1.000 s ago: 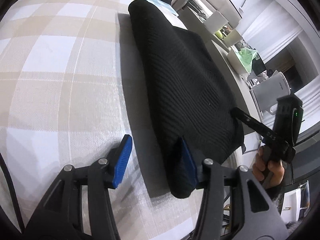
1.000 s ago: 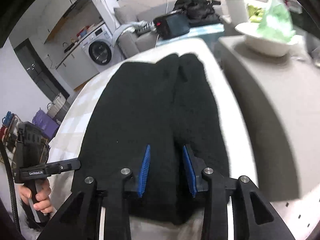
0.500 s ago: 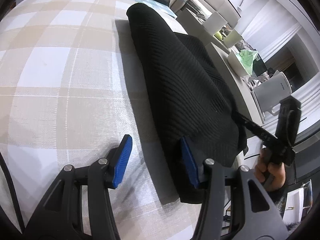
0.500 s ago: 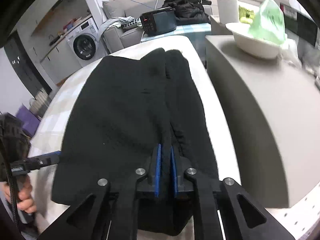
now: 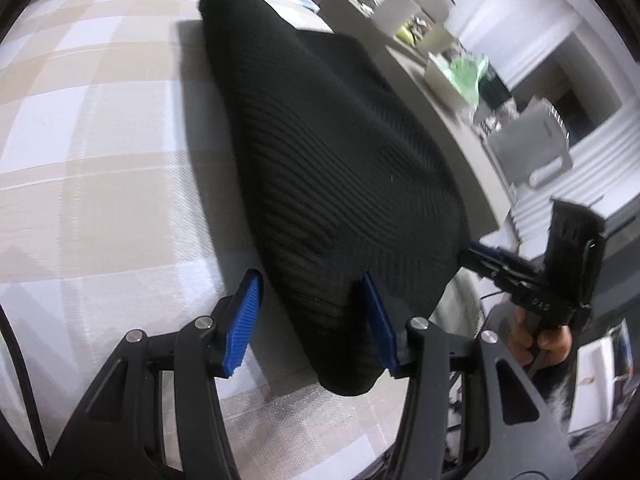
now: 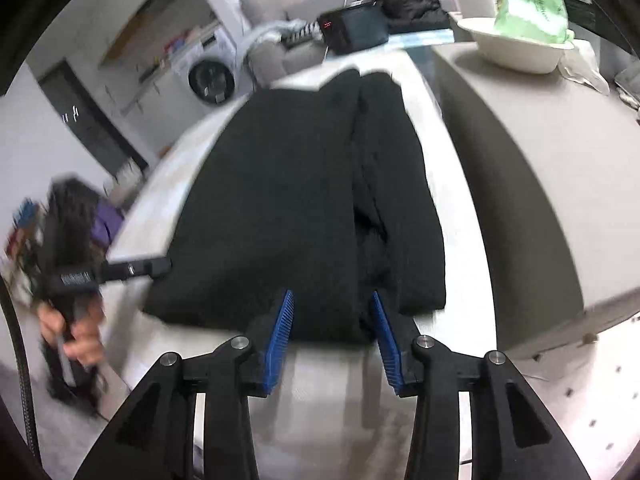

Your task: Fold small clothes

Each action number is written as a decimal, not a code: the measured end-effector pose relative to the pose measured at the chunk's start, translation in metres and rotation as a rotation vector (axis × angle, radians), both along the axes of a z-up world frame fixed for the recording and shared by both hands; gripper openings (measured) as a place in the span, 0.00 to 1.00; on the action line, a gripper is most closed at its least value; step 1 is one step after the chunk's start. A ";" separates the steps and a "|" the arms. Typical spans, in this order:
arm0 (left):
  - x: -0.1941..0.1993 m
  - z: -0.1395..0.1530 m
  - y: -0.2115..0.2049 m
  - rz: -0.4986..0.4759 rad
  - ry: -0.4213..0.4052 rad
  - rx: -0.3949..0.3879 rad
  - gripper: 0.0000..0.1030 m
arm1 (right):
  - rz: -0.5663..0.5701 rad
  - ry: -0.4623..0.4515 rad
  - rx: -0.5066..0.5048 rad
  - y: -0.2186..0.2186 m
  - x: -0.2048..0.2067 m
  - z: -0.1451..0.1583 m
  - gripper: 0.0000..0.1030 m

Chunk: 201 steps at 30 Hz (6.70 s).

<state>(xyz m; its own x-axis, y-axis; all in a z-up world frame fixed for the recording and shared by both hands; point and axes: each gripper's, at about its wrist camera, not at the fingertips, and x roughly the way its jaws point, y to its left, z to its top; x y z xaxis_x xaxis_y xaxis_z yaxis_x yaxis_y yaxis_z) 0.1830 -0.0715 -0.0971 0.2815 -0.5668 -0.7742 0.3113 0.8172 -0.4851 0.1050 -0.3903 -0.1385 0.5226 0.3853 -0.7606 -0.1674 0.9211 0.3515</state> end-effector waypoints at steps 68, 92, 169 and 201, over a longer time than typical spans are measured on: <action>0.104 -0.005 -0.020 0.166 -0.068 -0.057 0.24 | -0.138 0.050 0.014 -0.023 0.125 -0.014 0.33; 0.037 0.022 0.153 0.434 -0.153 0.046 0.22 | 0.070 0.032 0.063 0.122 0.103 -0.007 0.41; 0.113 0.012 0.131 0.283 -0.176 0.098 0.34 | -0.039 0.014 0.063 0.122 0.146 0.001 0.29; 0.156 0.013 0.118 0.211 -0.177 0.096 0.34 | -0.098 0.036 0.120 0.108 0.200 0.012 0.18</action>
